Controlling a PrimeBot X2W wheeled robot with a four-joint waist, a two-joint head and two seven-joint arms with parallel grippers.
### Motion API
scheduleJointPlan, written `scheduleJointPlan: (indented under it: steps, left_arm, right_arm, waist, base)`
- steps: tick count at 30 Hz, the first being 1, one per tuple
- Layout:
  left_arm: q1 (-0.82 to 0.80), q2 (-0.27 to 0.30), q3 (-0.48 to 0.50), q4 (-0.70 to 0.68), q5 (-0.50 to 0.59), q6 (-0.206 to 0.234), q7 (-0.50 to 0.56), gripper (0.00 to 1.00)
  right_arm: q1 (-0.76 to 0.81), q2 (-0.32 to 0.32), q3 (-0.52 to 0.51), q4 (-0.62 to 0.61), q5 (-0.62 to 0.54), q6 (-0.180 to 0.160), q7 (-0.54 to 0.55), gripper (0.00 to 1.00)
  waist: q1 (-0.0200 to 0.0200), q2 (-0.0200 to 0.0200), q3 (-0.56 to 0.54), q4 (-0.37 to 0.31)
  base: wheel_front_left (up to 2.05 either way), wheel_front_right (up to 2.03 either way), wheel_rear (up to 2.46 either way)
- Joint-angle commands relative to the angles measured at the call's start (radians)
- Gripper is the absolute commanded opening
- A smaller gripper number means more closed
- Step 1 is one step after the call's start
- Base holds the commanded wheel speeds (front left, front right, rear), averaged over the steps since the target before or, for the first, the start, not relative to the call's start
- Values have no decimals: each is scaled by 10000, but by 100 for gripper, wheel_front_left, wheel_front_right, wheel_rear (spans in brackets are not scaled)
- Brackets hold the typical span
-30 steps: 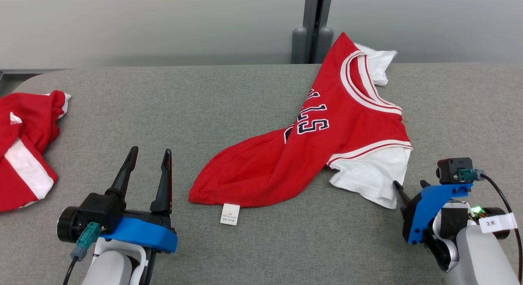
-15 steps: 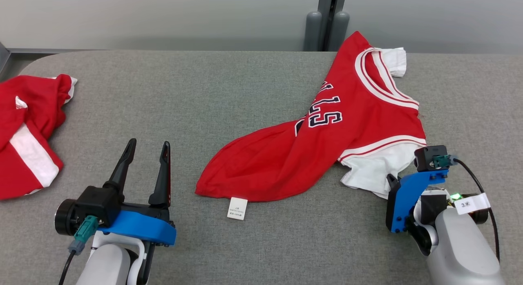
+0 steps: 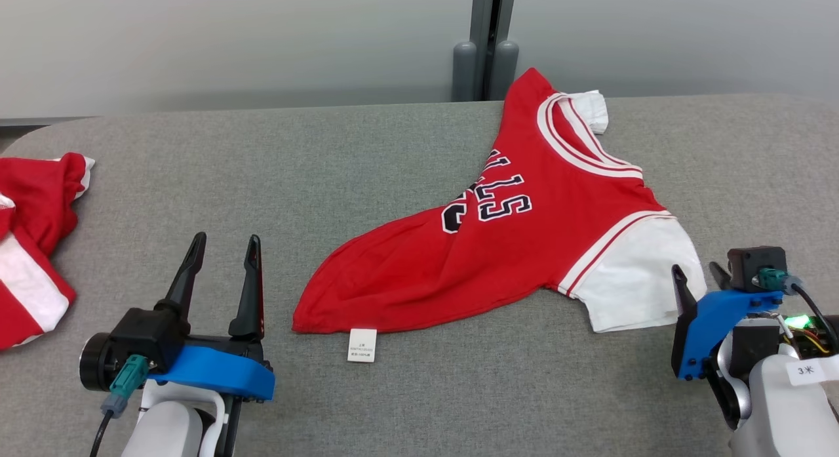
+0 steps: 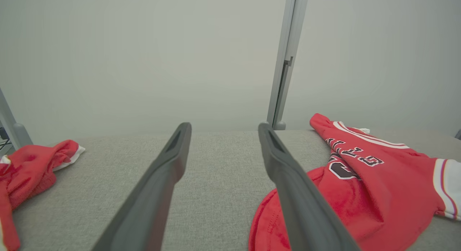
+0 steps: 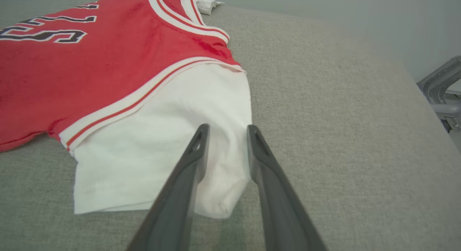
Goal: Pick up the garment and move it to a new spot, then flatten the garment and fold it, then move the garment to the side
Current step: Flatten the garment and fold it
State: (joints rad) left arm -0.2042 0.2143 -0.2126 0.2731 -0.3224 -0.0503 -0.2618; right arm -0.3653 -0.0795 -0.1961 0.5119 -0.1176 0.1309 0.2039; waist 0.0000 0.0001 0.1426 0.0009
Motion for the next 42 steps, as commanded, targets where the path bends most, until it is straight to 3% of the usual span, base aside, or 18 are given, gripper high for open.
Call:
scheduleJointPlan:
  steps: [1, 13, 18, 42]
  left_arm:
    - [122, 14, -10, -26, 1, 38, -46, 100]
    - [781, -162, 325, -114, -37, 134, -47, 100]
    - [1203, -251, 594, -67, 45, 93, -47, 100]
    - [1746, -423, 994, 698, 273, -22, -47, 100]
  right_arm:
    - [207, -1, -16, -184, 119, -3, -169, 100]
    - [1917, 180, 413, -2648, 907, -3, -2811, 100]
    - [2647, 204, 649, -3398, 1358, -3, -3298, 100]
    - [3572, 291, 619, -4142, 2337, -1, -2536, 100]
  waist:
    - [0, -1, -75, -79]
    - [0, -1, -712, -357]
    - [0, -1, -1048, -431]
    - [0, -1, -1462, -317]
  base:
    - [0, 0, 0]
    - [0, 0, 0]
    - [0, 0, 0]
    - [0, 0, 0]
